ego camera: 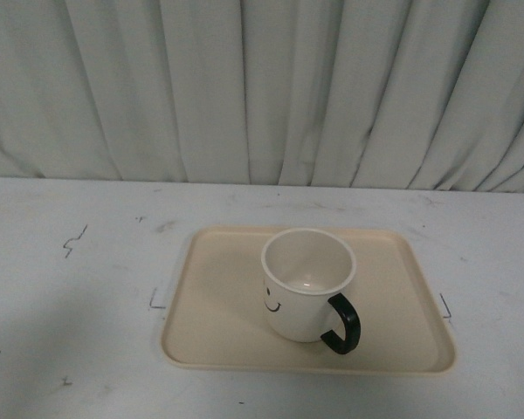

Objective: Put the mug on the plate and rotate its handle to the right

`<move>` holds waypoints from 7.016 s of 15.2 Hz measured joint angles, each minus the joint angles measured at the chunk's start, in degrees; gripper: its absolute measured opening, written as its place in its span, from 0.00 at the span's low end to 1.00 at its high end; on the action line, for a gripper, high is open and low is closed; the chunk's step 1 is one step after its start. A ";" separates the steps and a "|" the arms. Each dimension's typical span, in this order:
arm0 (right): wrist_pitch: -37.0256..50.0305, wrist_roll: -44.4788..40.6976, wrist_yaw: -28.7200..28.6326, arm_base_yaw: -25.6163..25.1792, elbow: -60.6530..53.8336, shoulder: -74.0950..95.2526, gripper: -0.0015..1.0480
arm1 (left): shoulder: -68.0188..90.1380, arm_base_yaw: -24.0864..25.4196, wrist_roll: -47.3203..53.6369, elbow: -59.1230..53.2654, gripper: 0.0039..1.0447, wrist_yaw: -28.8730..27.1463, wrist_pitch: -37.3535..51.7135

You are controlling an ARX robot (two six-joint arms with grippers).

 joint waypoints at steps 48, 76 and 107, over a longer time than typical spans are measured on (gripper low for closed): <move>-16.09 13.88 2.86 20.76 68.72 112.10 0.94 | -45.13 2.38 0.09 -4.13 0.94 1.38 -40.41; -47.56 -52.19 -14.60 19.10 104.37 131.32 0.03 | -45.13 2.38 0.09 -4.13 0.94 1.40 -40.41; 53.92 -0.52 7.26 6.49 19.80 75.60 0.02 | -45.13 2.38 0.11 -4.13 0.94 1.40 -40.41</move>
